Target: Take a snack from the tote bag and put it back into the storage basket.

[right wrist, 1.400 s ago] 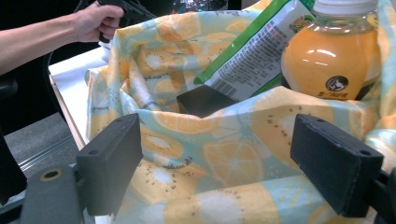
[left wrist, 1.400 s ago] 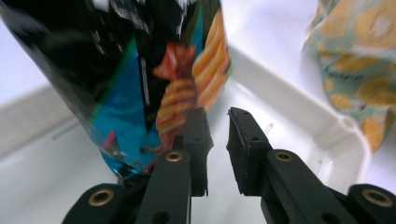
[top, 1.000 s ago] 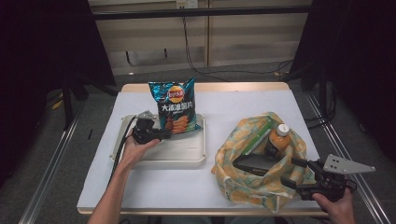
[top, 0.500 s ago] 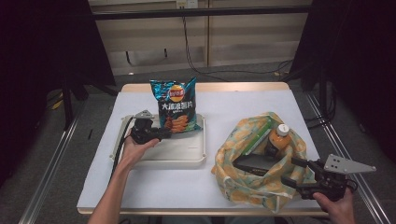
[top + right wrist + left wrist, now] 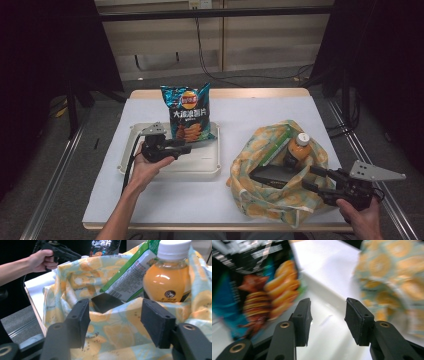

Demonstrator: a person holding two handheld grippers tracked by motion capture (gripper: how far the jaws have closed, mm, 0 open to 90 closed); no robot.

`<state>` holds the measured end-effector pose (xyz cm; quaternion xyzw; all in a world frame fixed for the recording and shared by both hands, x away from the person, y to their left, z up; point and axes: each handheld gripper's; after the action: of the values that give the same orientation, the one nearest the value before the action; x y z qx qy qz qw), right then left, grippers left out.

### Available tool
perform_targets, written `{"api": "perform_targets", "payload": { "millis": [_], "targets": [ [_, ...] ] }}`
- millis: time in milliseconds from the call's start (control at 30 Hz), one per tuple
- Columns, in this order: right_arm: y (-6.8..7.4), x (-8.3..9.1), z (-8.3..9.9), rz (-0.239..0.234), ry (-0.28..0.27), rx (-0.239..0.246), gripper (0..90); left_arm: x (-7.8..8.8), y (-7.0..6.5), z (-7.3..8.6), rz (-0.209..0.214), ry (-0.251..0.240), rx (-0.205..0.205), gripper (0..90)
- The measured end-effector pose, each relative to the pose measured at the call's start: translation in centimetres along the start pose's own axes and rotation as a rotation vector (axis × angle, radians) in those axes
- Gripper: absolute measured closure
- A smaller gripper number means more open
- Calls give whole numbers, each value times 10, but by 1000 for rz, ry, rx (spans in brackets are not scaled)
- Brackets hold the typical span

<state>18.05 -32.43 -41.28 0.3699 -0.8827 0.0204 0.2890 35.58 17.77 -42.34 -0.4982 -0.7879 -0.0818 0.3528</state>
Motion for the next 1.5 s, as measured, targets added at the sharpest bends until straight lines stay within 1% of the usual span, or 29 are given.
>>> {"api": "perform_targets", "payload": {
  "millis": [33,133,200,267,300,367,400,433,467,500,567,633,733,767,867,900,933,967,1000,1033,1100,1133,1200,1233,1267,1300,1333,1400,1500],
  "targets": [
    [0,0,-1,-3,-1,1,443,2,-4,0,-2,-6,-11,549],
    [-2,1,-6,3,-6,-5,477,6,-18,0,12,-33,-18,542],
    [-3,1,-12,4,-8,1,510,6,-28,2,17,-31,-35,543],
    [-4,2,-18,5,-13,2,523,7,-37,5,36,-35,-56,543],
    [-5,2,-22,10,-14,9,529,6,-42,7,43,-36,-63,543],
    [-7,1,-32,21,-12,9,533,4,-47,10,52,-34,-76,535],
    [-9,0,-42,26,-13,14,533,3,-48,11,63,-36,-74,525],
    [-11,-2,-48,29,-17,16,533,3,-50,13,57,-36,-75,523],
    [-11,-2,-48,29,-17,16,533,1,-50,14,64,-40,-72,523],
    [-12,-2,-54,35,-21,18,533,1,-50,15,66,-36,-72,517],
    [-14,-5,-64,28,-33,26,533,-1,-52,18,61,-42,-58,492],
    [-20,-11,-76,40,-30,20,543,-2,-52,20,56,-44,-56,465],
    [-24,-16,-81,42,-28,16,553,-2,-53,22,61,-44,-46,439],
    [-26,-18,-83,51,-22,13,559,-1,-54,23,66,-52,-38,425],
    [-31,-25,-88,61,-17,6,588,1,-57,24,52,-55,-40,388],
    [-34,-29,-93,68,-4,2,602,2,-58,26,62,-61,-41,378],
    [-34,-29,-93,68,-4,2,602,3,-59,27,63,-60,-41,378],
    [-35,-30,-95,71,2,6,605,4,-61,29,54,-52,-43,378],
    [-36,-32,-97,72,6,4,607,4,-61,30,59,-51,-53,373],
    [-36,-34,-100,70,12,5,608,5,-62,31,61,-53,-49,372],
    [-38,-39,-107,69,22,9,610,6,-63,31,60,-59,-53,371],
    [-39,-44,-111,75,36,12,618,6,-62,30,57,-58,-58,371],
    [-39,-46,-113,76,37,14,619,6,-61,30,52,-61,-56,368],
    [-40,-51,-115,81,52,11,624,6,-61,31,50,-60,-51,362],
    [-40,-51,-115,81,52,11,624,6,-61,31,44,-57,-47,362],
    [-40,-53,-116,88,58,11,632,6,-60,31,50,-63,-44,362],
    [-41,-56,-116,90,69,4,641,6,-59,32,41,-57,-44,362],
    [-43,-60,-116,107,79,-5,656,6,-58,32,38,-54,-43,362],
    [-44,-63,-116,114,97,1,671,6,-58,32,31,-57,-43,356]
  ]
}}
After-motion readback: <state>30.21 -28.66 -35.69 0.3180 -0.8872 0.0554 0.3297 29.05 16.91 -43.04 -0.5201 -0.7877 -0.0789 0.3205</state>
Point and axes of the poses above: each handheld gripper's, and its own axes: x roughly backward along the jaws, z roughly out of its underside, y roughly to its left, and after that the axes turned 12 degrees about y, right-handed
